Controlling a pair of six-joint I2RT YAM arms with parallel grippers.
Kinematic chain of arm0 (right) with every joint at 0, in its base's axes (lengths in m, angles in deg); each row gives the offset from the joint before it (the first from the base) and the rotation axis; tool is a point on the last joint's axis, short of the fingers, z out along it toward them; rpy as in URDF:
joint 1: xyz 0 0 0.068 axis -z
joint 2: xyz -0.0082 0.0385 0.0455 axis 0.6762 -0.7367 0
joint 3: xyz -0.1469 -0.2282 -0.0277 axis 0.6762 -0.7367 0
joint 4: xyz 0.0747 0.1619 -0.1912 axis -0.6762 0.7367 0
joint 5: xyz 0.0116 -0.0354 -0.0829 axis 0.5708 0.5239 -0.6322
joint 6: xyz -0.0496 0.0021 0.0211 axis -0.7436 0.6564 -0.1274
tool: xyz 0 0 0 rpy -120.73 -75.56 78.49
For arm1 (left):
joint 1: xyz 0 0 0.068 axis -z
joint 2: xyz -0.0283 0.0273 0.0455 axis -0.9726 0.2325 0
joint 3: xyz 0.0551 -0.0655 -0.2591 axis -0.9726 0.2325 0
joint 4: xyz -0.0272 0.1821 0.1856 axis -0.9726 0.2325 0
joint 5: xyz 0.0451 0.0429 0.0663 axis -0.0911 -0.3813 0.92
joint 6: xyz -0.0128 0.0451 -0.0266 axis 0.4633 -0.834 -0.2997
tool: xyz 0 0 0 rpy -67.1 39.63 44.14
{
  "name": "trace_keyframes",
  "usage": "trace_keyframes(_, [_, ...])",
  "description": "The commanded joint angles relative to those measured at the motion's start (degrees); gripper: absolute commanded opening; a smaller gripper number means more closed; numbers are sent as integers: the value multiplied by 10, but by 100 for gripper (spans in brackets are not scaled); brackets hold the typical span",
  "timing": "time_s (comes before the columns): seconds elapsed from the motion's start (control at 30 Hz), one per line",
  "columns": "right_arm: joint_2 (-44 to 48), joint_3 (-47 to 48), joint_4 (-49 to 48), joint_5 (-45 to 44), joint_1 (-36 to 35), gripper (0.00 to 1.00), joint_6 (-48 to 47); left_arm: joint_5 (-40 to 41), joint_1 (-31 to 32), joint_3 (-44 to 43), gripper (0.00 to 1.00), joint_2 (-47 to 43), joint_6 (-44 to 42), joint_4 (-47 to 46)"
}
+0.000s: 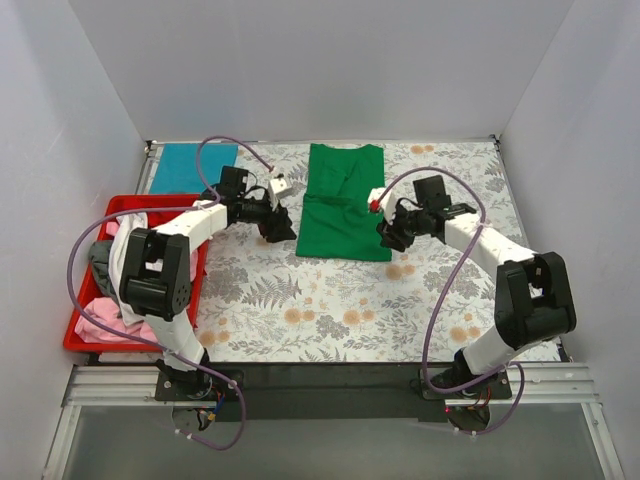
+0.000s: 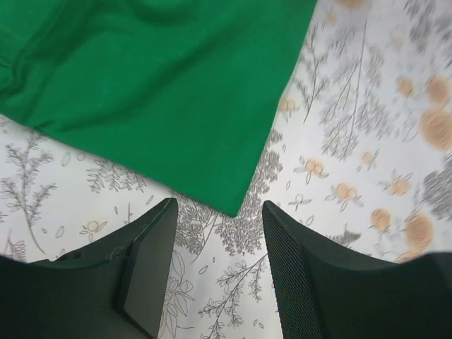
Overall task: Fold and stack the t-shirts
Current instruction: Fold the tshirt
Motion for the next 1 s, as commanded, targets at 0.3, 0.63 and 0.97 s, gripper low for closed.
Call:
trace_keyframes(0.3, [-44, -61, -79, -104, -67, 52, -119, 109, 77, 147, 50, -17, -213, -177])
trace_keyframes(0.63, [-62, -78, -80, -92, -67, 55, -135, 122, 90, 129, 51, 15, -234, -199])
trace_keyframes(0.97, [-80, -81, -68, -99, -67, 33, -163, 126, 99, 159, 49, -10, -281, -194])
